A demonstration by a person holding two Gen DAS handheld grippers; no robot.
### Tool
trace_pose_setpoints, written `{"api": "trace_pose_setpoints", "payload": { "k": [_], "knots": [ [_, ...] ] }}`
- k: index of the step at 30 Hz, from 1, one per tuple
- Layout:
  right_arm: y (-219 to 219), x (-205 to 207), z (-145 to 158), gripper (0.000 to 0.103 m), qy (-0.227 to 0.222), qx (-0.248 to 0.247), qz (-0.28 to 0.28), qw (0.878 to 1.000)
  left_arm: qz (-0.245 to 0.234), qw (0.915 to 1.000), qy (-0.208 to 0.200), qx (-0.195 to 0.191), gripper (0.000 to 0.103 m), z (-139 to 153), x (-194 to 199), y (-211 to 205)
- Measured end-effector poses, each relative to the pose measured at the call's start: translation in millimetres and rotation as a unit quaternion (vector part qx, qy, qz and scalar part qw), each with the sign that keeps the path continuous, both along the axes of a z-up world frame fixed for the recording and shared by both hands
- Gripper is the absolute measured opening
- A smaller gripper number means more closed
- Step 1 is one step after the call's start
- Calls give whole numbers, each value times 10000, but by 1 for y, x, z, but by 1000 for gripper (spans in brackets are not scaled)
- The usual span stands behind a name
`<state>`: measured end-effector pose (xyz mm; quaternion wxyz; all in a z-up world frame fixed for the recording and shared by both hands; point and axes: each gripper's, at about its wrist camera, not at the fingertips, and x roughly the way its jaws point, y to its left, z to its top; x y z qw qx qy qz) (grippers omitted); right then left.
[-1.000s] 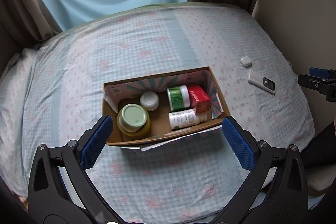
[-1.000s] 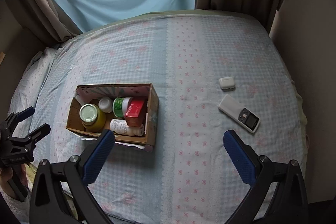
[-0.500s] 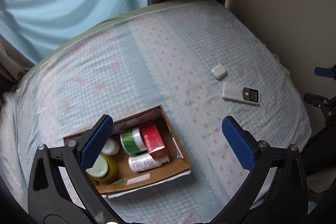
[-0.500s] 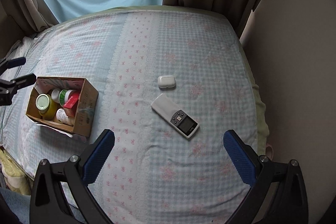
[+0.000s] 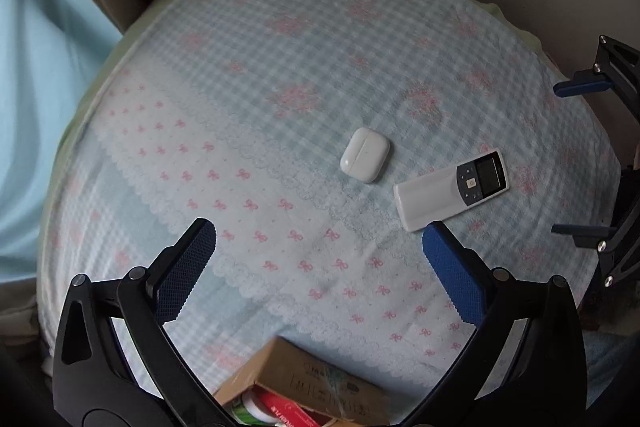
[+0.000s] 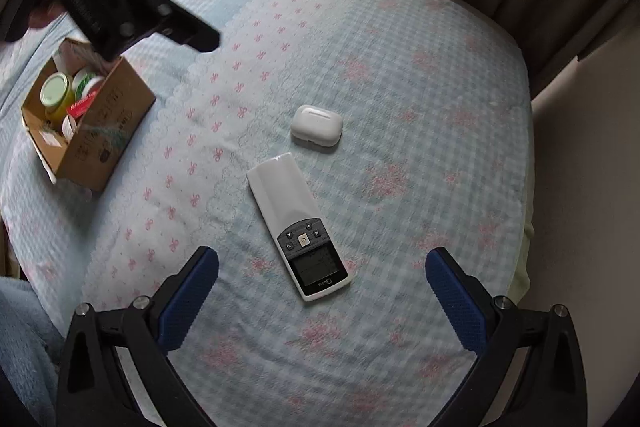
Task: Organize rigid objects
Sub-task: 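Grasp the white earbud case with the left tool while the right tool grasps the white remote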
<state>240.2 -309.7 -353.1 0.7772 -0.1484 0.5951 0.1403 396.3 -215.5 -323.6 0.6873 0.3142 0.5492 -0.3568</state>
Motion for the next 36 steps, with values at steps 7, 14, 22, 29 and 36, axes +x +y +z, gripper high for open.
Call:
{"api": "trace_pose_setpoints", "payload": {
  "k": [7, 14, 22, 29, 36],
  "knots": [
    [15, 10, -65, 100, 463, -311, 769, 9955, -994, 9922, 269, 697, 103, -84, 14, -64],
    [35, 24, -110, 98, 976, -515, 1205, 9866, -1812, 9730, 446, 1360, 98, -143, 8, -98],
    [42, 38, -142, 85, 1389, -648, 1421, 9779, -1958, 9680, 544, 1470, 88, -167, 11, -118],
    [40, 42, -151, 70, 1399, -777, 1566, 9746, -2018, 9691, 622, 1275, 72, -166, 20, -122],
    [43, 37, -147, 54, 1292, -988, 1551, 9744, -2122, 9680, 651, 1168, 41, -153, 30, -118]
  ]
}}
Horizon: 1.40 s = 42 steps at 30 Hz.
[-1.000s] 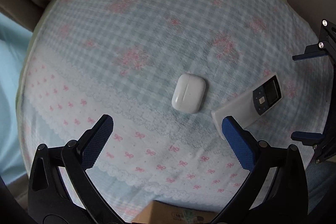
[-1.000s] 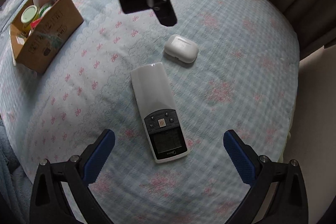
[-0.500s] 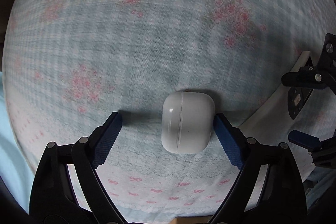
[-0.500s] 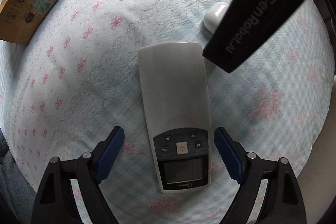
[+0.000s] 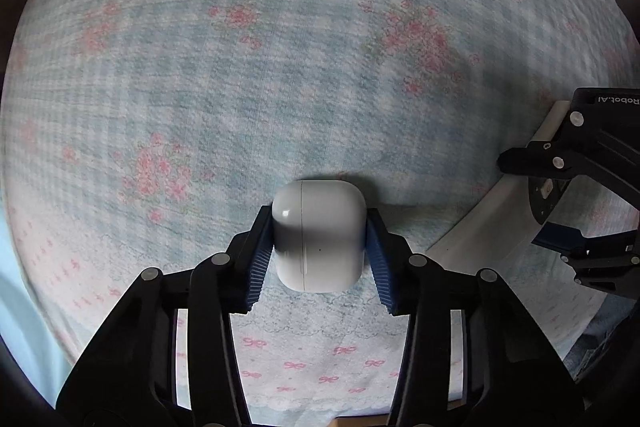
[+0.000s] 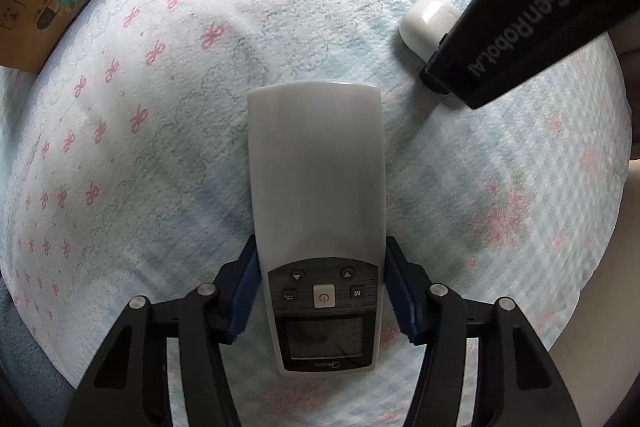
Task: Organize rigid objects
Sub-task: 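Grasp the white earbud case with the left tool while the right tool grasps the white remote, then carry the earbud case and remote with both tools over the cardboard box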
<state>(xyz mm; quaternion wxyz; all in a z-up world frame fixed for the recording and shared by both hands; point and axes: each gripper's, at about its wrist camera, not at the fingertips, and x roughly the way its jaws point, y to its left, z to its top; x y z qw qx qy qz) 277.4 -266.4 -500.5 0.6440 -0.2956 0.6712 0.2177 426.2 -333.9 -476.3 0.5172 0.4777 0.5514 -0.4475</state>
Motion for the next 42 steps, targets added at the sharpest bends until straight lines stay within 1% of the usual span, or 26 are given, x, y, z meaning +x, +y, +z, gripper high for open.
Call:
{"api": "trace_pose_setpoints", "payload": {
  "k": [3, 6, 10, 15, 20, 23, 28, 32, 36, 39, 42],
  "knots": [
    [8, -3, -4, 54, -31, -50, -20, 10000, 0, 10000, -12, -24, 41, 1, 1, 3],
    [13, -4, 0, 53, -47, -45, -107, 9999, 81, 10000, 0, -57, 41, 2, -6, 7],
    [5, -4, 6, 53, -78, -24, -186, 9998, 159, 9998, 14, -107, 41, 8, -11, 24],
    [1, -19, 14, 53, -114, -81, -233, 9996, 306, 9994, 9, -177, 41, 19, -12, 43],
    [4, -35, 18, 53, -83, -111, -367, 9992, 525, 9983, -5, -248, 41, 39, -10, 68],
    [9, -51, 26, 53, -92, -133, -406, 9990, 629, 9975, -22, -329, 41, 51, -10, 82],
    [14, -66, 47, 53, -138, -121, -613, 9979, 864, 9953, -85, -430, 41, 79, -15, 107],
    [17, -72, 71, 53, -207, -102, -772, 9967, 1131, 9917, -157, -589, 41, 108, -19, 123],
    [23, -80, 103, 53, -312, -45, -905, 9954, 1439, 9862, -212, -792, 41, 140, -28, 144],
    [30, -87, 128, 53, -372, 18, -988, 9944, 1624, 9820, -241, -935, 41, 160, -33, 149],
    [40, -88, 153, 53, -347, 177, -1146, 9926, 1796, 9774, -320, -1063, 41, 170, -40, 152]
  ]
}}
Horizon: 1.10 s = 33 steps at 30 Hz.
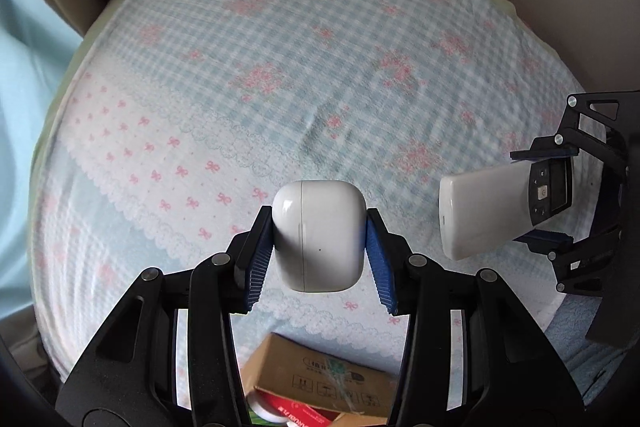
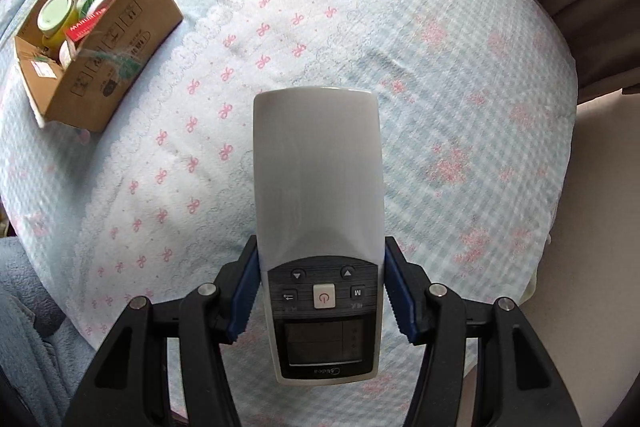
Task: Organize rigid objects
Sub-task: 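Carry the earbud case and remote with both tools over the cardboard box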
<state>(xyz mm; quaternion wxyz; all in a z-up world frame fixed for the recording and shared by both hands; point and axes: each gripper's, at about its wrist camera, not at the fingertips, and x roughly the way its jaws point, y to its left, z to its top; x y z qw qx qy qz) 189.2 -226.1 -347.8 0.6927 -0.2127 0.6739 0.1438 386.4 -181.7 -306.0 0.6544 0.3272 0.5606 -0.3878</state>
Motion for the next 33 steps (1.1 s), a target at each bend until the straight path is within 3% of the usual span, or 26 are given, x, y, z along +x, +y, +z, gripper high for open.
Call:
{"api": "trace_pose_setpoints", "payload": {
  "k": [5, 14, 26, 33],
  "knots": [
    [12, 5, 28, 53, 101, 400, -325, 9986, 367, 9992, -97, -88, 41, 19, -19, 29],
    [58, 21, 64, 53, 61, 799, -234, 9965, 1145, 9931, -126, -209, 41, 47, -55, 132],
    [185, 36, 98, 53, 27, 1238, -14, 9923, 2172, 9754, -221, -286, 41, 71, -91, 300],
    [257, 55, 96, 53, -20, 1236, 193, 9921, 2550, 9663, -296, -178, 41, 63, -100, 388]
  ]
}}
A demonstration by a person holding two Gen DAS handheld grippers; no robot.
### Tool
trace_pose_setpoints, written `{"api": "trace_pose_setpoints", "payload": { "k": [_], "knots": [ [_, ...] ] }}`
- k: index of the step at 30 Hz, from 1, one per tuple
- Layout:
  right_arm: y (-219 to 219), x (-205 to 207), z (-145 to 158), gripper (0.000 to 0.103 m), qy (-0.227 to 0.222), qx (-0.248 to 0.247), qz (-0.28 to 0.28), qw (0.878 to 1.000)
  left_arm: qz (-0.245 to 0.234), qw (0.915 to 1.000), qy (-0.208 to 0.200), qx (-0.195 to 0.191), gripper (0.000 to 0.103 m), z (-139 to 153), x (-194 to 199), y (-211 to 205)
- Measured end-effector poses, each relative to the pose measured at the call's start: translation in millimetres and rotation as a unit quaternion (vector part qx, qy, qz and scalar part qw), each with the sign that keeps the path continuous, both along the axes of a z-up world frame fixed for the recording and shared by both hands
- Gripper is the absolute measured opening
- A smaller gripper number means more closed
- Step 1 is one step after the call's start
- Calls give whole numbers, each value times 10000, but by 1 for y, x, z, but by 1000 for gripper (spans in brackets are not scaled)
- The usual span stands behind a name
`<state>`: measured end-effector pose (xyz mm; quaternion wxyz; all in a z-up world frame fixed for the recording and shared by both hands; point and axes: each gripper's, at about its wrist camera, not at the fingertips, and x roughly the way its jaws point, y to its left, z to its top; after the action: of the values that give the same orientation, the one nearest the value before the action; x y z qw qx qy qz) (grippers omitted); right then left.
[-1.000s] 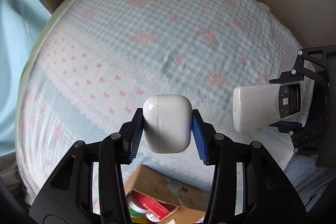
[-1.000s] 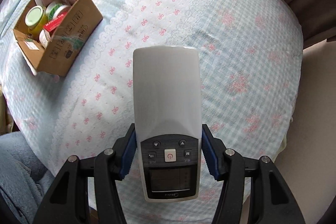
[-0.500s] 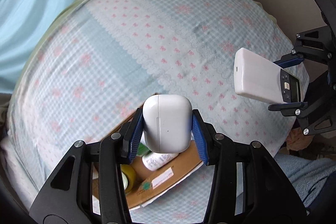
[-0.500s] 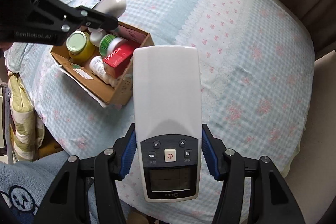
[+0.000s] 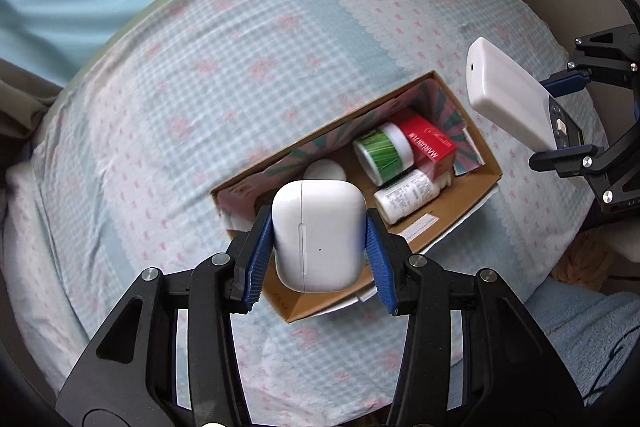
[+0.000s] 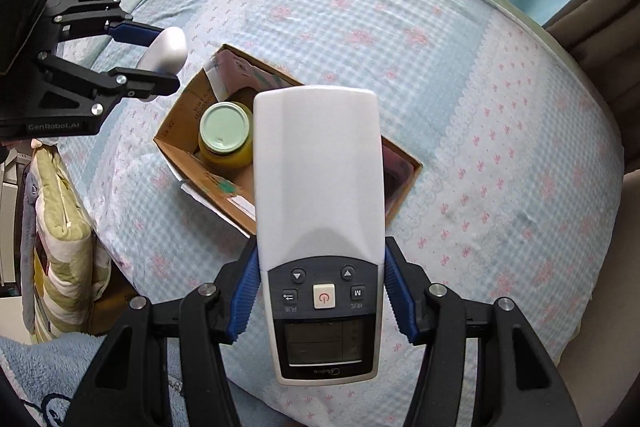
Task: Organize rigid objects
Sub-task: 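Carry the earbud case and remote with both tools over the cardboard box, then lower the earbud case and remote into the box and open both tools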
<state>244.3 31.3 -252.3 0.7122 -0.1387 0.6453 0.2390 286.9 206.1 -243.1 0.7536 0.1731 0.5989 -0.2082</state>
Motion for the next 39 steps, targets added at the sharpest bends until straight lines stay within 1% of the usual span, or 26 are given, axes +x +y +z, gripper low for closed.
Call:
{"api": "trace_pose_setpoints", "payload": {
  "k": [4, 7, 13, 16, 19, 22, 26, 29, 32, 33, 34, 35, 36, 37, 38, 39],
  "knots": [
    [39, 15, -18, 53, 46, -25, 112, 9999, 87, 9999, 45, 124, 41, -25, -3, 32],
    [64, 25, -39, 53, 102, -50, 204, 9997, 141, 9998, 166, 34, 41, -49, -8, 46],
    [101, 36, -86, 53, 300, -130, 475, 9983, 224, 9982, 504, -233, 41, -94, -15, 51],
    [111, 38, -106, 53, 372, -181, 608, 9973, 168, 9980, 540, -294, 41, -108, -15, 47],
    [116, 43, -122, 53, 423, -264, 676, 9965, 164, 9976, 567, -363, 41, -117, -12, 47],
    [119, 47, -135, 53, 436, -282, 706, 9962, 113, 9982, 486, -347, 41, -120, -9, 46],
    [120, 50, -142, 53, 464, -165, 863, 9951, -150, 9985, 366, -372, 41, -118, -9, 36],
    [120, 51, -148, 54, 504, -80, 954, 9941, -358, 9979, 376, -378, 41, -121, -13, 26],
    [119, 53, -152, 54, 526, -83, 921, 9943, -545, 9971, 318, -418, 41, -123, -18, 20],
    [118, 53, -149, 58, 454, -5, 898, 9949, -566, 9972, 268, -412, 45, -122, -20, 18],
    [118, 54, -146, 71, 382, 50, 868, 9955, -581, 9970, 230, -450, 74, -120, -21, 18],
    [116, 54, -143, 82, 319, 30, 866, 9957, -588, 9968, 212, -499, 97, -117, -22, 18],
    [115, 55, -140, 100, 224, -31, 887, 9958, -589, 9965, 174, -570, 103, -114, -22, 19],
    [113, 54, -137, 102, 121, -84, 905, 9958, -582, 9958, 187, -675, 103, -112, -22, 21],
    [110, 54, -135, 102, 113, -108, 896, 9959, -555, 9955, 220, -738, 103, -111, -21, 22],
    [106, 55, -136, 102, 226, -113, 840, 9961, -513, 9957, 249, -736, 103, -112, -19, 24]
  ]
}}
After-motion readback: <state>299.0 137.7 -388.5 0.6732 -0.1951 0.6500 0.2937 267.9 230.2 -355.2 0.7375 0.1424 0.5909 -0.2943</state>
